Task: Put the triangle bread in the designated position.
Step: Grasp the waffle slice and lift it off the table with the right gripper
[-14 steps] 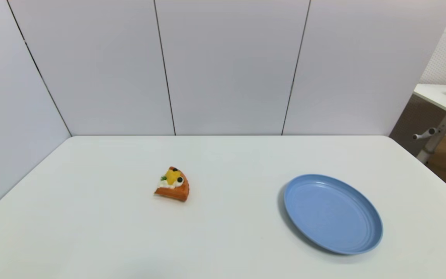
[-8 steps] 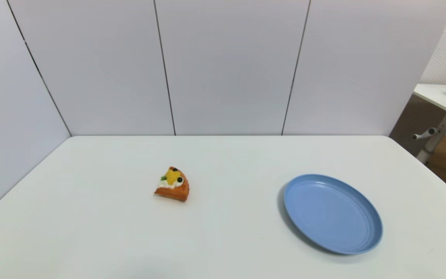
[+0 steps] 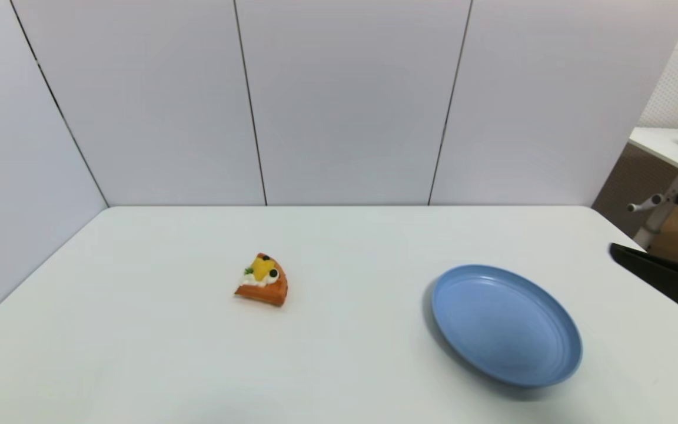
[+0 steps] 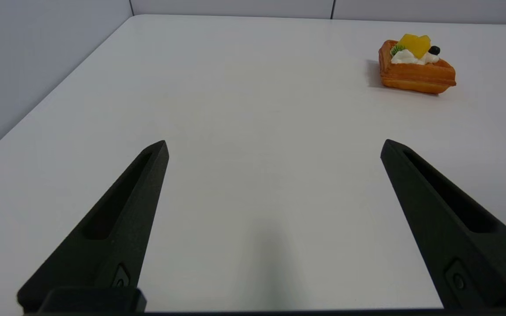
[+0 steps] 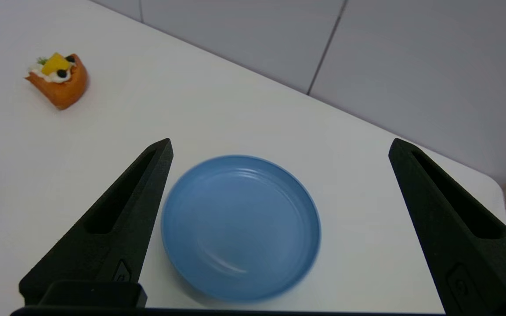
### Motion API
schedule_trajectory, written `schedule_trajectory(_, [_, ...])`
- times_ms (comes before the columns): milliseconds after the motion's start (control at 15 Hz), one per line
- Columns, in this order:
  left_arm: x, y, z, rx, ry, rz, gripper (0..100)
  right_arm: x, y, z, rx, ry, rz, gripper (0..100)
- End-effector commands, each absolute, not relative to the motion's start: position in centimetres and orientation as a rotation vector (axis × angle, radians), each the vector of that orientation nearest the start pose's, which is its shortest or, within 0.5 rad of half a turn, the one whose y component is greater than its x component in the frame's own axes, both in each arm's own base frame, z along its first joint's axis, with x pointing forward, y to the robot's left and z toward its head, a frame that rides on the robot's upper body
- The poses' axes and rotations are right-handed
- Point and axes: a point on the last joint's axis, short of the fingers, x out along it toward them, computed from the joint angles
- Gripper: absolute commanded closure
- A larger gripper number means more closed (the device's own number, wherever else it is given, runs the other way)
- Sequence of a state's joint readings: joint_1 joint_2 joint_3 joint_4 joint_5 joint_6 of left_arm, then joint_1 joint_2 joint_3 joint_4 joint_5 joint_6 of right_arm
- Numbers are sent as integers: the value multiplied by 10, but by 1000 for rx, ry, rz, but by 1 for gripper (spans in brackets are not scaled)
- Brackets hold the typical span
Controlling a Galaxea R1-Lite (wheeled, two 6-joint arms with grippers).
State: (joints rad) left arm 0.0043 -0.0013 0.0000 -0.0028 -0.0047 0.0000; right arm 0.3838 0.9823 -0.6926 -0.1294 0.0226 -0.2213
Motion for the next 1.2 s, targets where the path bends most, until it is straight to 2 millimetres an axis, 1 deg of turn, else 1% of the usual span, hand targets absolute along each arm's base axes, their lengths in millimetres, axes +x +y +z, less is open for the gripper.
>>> schedule_trajectory(67, [-23, 0, 76, 0, -3, 0, 0, 207, 144, 226, -356, 300, 691, 0])
schedule_trajectory(200, [-23, 0, 76, 0, -3, 0, 0, 225, 173, 219, -368, 329, 780, 0])
schedule_trajectory(267, [-23, 0, 76, 0, -3, 0, 0, 235, 190, 211, -376, 347, 830, 0])
schedule_trajectory(467, [-23, 0, 76, 0, -3, 0, 0, 257, 230, 193, -391, 380, 902, 0])
schedule_trajectory(600, [-23, 0, 76, 0, -6, 0, 0, 265, 252, 177, -410, 403, 933, 0])
schedule_trajectory(667, [-23, 0, 76, 0, -6, 0, 0, 268, 266, 169, -417, 414, 957, 0])
schedule_trajectory(800, [-23, 0, 76, 0, -6, 0, 0, 268, 289, 156, -433, 424, 995, 0])
schedule_trajectory(933, [-23, 0, 76, 0, -6, 0, 0, 272, 312, 154, -432, 394, 1025, 0])
schedule_trajectory(1067, [-23, 0, 76, 0, -6, 0, 0, 280, 331, 146, -436, 380, 1039, 0])
schedule_trajectory(1200, [-23, 0, 76, 0, -3, 0, 0, 289, 347, 132, -440, 385, 1034, 0])
